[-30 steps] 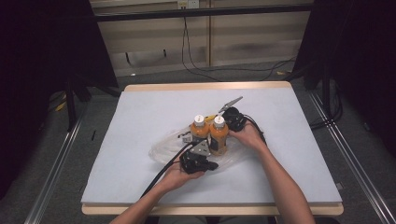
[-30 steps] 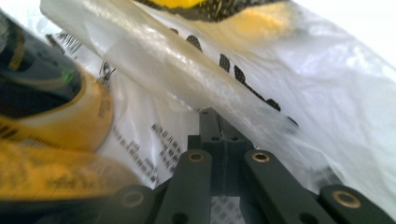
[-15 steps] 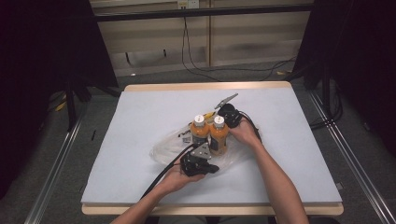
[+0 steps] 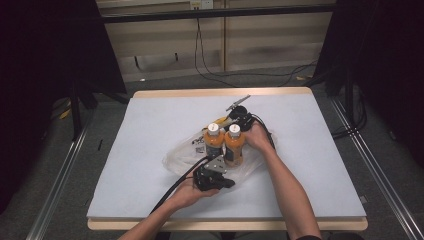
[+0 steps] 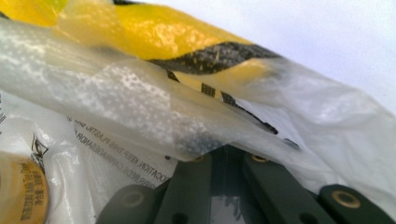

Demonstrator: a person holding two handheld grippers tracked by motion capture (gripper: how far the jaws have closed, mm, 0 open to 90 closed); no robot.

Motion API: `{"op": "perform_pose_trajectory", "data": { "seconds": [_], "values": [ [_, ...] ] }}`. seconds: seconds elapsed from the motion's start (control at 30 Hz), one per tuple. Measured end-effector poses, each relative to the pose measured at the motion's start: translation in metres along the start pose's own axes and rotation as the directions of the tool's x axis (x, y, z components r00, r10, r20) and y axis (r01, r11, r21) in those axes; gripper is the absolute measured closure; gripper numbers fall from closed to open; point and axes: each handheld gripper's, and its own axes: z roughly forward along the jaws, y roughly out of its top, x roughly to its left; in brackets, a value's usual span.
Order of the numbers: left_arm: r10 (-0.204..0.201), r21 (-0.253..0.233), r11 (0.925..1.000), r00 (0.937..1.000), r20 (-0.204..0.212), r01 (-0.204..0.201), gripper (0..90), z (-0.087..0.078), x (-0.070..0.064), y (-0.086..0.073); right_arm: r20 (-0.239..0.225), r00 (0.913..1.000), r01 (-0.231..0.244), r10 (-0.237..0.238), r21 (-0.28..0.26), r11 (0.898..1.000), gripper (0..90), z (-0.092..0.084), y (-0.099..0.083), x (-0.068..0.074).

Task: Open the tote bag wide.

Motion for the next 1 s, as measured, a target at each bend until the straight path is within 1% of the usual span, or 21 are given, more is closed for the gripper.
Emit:
{"op": "perform_pose_trajectory", "data": {
  "seconds": [0.07, 0.1, 0.13, 0.2, 0.33, 0.37, 0.43, 0.5, 0.53, 0.6, 0.63, 0.67, 0.7, 0.73, 0.77, 0.8, 0.83, 0.87, 0.93, 0.97, 1.0],
  "values": [
    [0.003, 0.007, 1.0, 1.0, 0.007, -0.003, 90.0, 0.0, 0.0, 0.0, 0.003, 1.0, -0.008, 0.008, 0.003, 1.0, 90.0, 0.001, 0.001, -0.001],
    [0.004, 0.004, 1.0, 1.0, 0.003, -0.004, 90.0, 0.0, -0.001, 0.0, 0.006, 1.0, -0.002, 0.002, -0.004, 1.0, 90.0, 0.002, 0.002, -0.002],
    [0.006, 0.01, 0.9999, 0.9999, 0.014, -0.006, 90.0, -0.001, -0.001, 0.0, 0.009, 0.9999, -0.01, 0.01, -0.003, 1.0, 90.0, 0.002, 0.002, -0.002],
    [-0.001, 0.001, 1.0, 1.0, 0.006, 0.001, 90.0, 0.0, -0.002, 0.0, 0.012, 0.9998, -0.017, 0.017, 0.001, 1.0, 90.0, 0.003, 0.003, -0.003],
    [0.001, 0.002, 1.0, 0.9999, 0.011, -0.001, 90.0, 0.0, -0.003, 0.0, 0.023, 0.9996, -0.016, 0.016, 0.001, 1.0, 90.0, 0.005, 0.006, -0.004],
    [0.007, 0.01, 0.9999, 0.9999, 0.015, -0.007, 90.0, -0.001, -0.002, 0.0, 0.025, 0.9996, -0.014, 0.014, -0.001, 1.0, 90.0, 0.005, 0.007, -0.005],
    [0.013, 0.014, 0.9998, 0.9996, 0.023, -0.013, 90.0, -0.001, -0.002, 0.0, 0.027, 0.9994, -0.024, 0.023, 0.01, 1.0, 90.0, 0.006, 0.009, -0.005],
    [0.01, 0.005, 0.9999, 0.9997, 0.021, -0.01, 90.0, 0.0, -0.004, 0.0, 0.034, 0.999, -0.029, 0.029, 0.013, 0.999, 90.0, 0.007, 0.011, -0.006],
    [0.014, 0.013, 0.9998, 0.9997, 0.021, -0.015, 90.0, -0.001, -0.004, 0.0, 0.033, 0.999, -0.029, 0.029, 0.011, 1.0, 90.0, 0.008, 0.011, -0.007],
    [0.012, 0.009, 0.9999, 0.9996, 0.027, -0.013, 90.0, 0.0, -0.006, 0.0, 0.04, 0.9987, -0.034, 0.033, 0.01, 0.999, 90.0, 0.009, 0.013, -0.008],
    [0.018, 0.014, 0.9997, 0.9992, 0.035, -0.019, 90.0, -0.001, -0.007, 0.0, 0.044, 0.9981, -0.043, 0.043, 0.011, 0.999, 90.0, 0.01, 0.014, -0.008],
    [0.019, 0.013, 0.9997, 0.9992, 0.036, -0.019, 90.0, -0.001, -0.008, 0.0, 0.047, 0.9982, -0.039, 0.038, 0.011, 0.999, 90.0, 0.01, 0.014, -0.009],
    [0.027, 0.029, 0.9992, 0.9991, 0.032, -0.028, 90.0, -0.001, -0.01, 0.001, 0.047, 0.9981, -0.039, 0.039, 0.009, 0.999, 90.0, 0.011, 0.015, -0.009],
    [0.039, 0.032, 0.9987, 0.9988, 0.03, -0.039, 90.0, -0.002, -0.011, 0.001, 0.056, 0.9978, -0.036, 0.035, 0.014, 0.999, 90.0, 0.011, 0.016, -0.01],
    [0.031, 0.023, 0.9992, 0.9989, 0.034, -0.031, 90.0, -0.001, -0.012, 0.001, 0.058, 0.9975, -0.041, 0.04, 0.013, 0.999, 90.0, 0.012, 0.017, -0.009],
    [0.031, 0.032, 0.999, 0.999, 0.032, -0.032, 90.0, -0.001, -0.011, 0.002, 0.067, 0.9971, -0.036, 0.035, 0.018, 0.999, 90.0, 0.012, 0.017, -0.009],
    [0.03, 0.026, 0.9992, 0.9988, 0.039, -0.031, 90.0, -0.001, -0.01, 0.002, 0.079, 0.9964, -0.033, 0.032, 0.019, 0.999, 90.0, 0.012, 0.018, -0.009],
    [0.024, 0.049, 0.9985, 0.9988, 0.043, -0.026, 90.0, -0.002, -0.01, 0.002, 0.084, 0.9959, -0.035, 0.033, 0.018, 0.999, 90.0, 0.013, 0.019, -0.009],
    [0.021, 0.017, 0.9996, 0.9989, 0.042, -0.022, 90.0, 0.0, -0.01, 0.001, 0.094, 0.9953, -0.026, 0.024, 0.018, 1.0, 90.0, 0.014, 0.02, -0.01],
    [0.022, 0.032, 0.9992, 0.9987, 0.046, -0.023, 90.0, -0.002, -0.01, 0.001, 0.092, 0.9954, -0.03, 0.028, 0.019, 0.999, 90.0, 0.014, 0.021, -0.01],
    [0.013, 0.03, 0.9994, 0.9987, 0.05, -0.015, 90.0, -0.002, -0.009, 0.001, 0.093, 0.995, -0.039, 0.037, 0.021, 0.999, 90.0, 0.014, 0.021, -0.01]
  ]
}}
